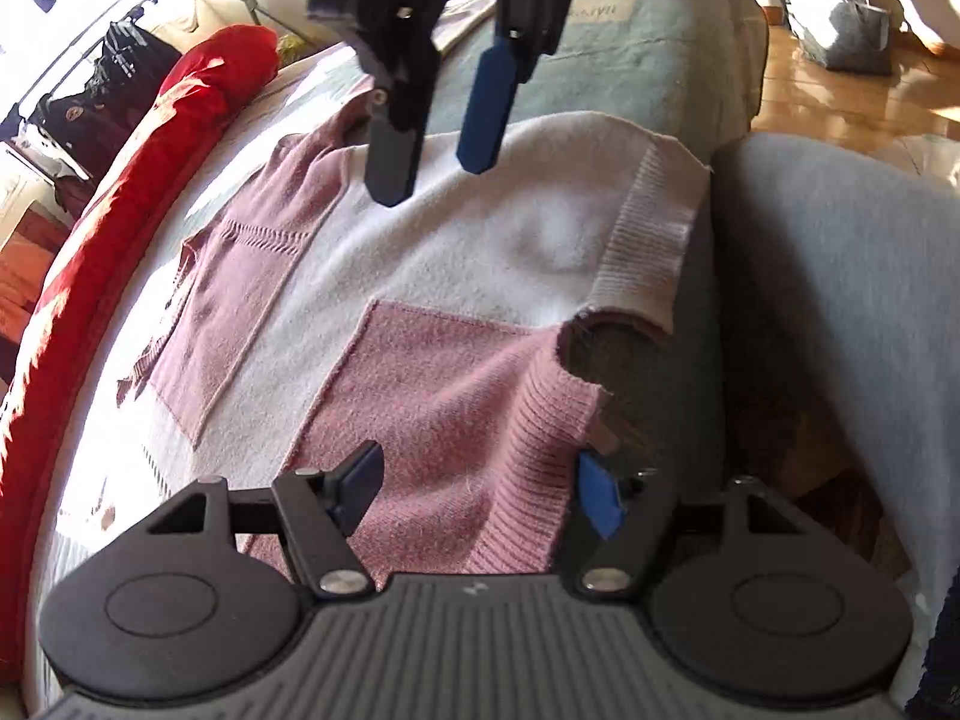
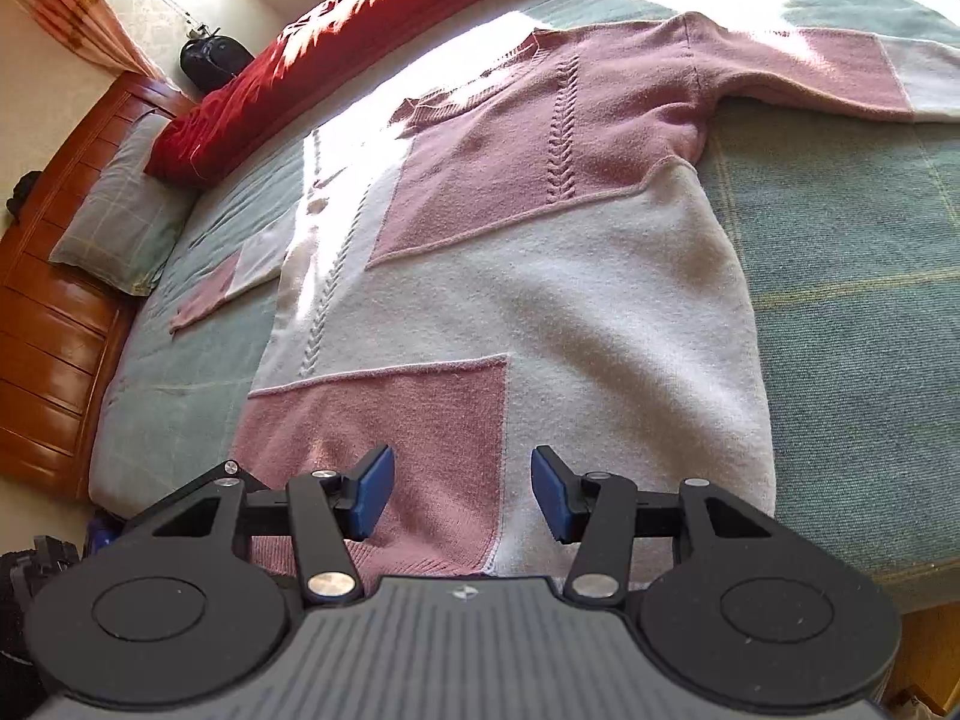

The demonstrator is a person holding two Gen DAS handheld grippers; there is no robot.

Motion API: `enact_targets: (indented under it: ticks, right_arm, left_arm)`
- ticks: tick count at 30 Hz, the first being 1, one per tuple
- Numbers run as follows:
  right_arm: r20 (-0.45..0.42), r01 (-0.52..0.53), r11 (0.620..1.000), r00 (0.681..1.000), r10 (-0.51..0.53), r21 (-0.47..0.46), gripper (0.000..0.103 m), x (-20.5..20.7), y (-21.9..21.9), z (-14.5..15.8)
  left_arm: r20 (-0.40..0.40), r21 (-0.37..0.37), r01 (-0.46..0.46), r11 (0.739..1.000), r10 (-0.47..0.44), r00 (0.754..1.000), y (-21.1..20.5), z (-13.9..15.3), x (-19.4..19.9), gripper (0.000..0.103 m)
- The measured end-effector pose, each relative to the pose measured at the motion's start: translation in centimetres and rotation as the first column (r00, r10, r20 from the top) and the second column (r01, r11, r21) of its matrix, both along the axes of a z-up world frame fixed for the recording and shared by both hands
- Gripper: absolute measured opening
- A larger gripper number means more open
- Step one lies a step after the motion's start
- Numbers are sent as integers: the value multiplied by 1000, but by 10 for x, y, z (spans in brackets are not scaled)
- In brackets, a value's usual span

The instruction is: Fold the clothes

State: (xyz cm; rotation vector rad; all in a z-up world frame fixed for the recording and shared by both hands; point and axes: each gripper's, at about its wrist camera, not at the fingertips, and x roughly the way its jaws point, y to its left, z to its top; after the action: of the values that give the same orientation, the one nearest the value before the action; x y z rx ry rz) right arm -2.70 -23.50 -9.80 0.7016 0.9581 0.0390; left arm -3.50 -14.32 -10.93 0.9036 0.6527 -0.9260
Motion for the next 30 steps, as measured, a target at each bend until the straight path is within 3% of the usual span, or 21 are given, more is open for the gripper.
enact_targets:
  ticks: [4,8,12,15,18,22,26,30]
  right_arm:
    - [14,1,1000,1000,-1,-2,56,-2,-6,3]
    - [18,20,1000,1000,-21,24,56,-5,-13,-3]
    - [9,55,994,998,-56,98,56,-8,-23,-21]
    - [-22,104,982,995,-102,159,56,-9,-33,-42]
    - [-87,160,979,985,-150,129,56,-21,-43,-62]
    - [-106,242,963,967,-230,120,54,-47,-60,-74]
    - [-47,277,957,961,-274,85,56,-57,-66,-54]
    - [45,249,966,966,-253,75,59,-27,-64,-35]
  left_arm:
    - [-114,-132,-101,986,86,990,9,32,17,69]
    - [-213,-227,-137,964,88,973,7,44,25,71]
    - [-282,-174,-202,964,148,948,-6,20,36,70]
    - [-385,-87,-251,964,200,901,-13,-12,44,70]
    - [-422,-52,-287,956,240,874,-10,-27,41,70]
    - [-457,-42,-344,938,288,842,0,-22,42,72]
    - [-481,-68,-403,912,324,815,12,-8,45,72]
    - [-438,-87,-424,902,347,829,8,4,60,72]
